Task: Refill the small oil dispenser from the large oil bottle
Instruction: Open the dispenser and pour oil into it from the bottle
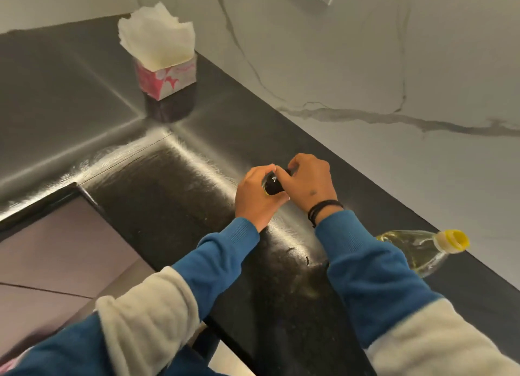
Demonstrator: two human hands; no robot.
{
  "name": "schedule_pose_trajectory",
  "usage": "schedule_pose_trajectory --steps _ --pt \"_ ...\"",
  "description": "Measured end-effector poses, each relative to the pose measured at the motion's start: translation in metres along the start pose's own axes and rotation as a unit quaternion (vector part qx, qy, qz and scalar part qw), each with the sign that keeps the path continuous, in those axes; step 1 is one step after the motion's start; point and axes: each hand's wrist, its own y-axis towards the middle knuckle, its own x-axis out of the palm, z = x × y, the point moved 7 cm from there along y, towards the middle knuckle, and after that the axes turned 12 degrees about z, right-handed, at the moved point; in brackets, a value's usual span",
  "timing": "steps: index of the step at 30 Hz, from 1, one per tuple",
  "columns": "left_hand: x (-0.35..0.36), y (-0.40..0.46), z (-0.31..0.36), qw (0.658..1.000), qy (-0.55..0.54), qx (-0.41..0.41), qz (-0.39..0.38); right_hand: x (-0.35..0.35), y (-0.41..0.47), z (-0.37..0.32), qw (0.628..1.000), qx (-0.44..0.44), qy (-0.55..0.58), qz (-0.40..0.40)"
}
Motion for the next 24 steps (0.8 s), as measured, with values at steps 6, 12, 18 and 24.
schedule_pose_trajectory --steps 6,12,18,24 --pt "0.005 0.006 -0.003 0.999 0.009 0.039 -0.002 0.007 0.009 -0.004 0.999 0.001 -0.049 -0.018" --pt "0.006 0.005 -0.010 1.000 -0.007 0.029 -0.007 0.010 0.013 -0.012 0.994 -0.021 -0.083 -0.066" --pt "0.006 0.006 -0.010 0.999 0.002 0.032 -0.017 0.010 0.014 -0.024 0.983 -0.070 -0.095 -0.140" --pt "0.005 0.006 -0.011 0.999 0.005 0.044 -0.009 0.021 0.017 -0.014 0.982 -0.036 -0.153 -0.102"
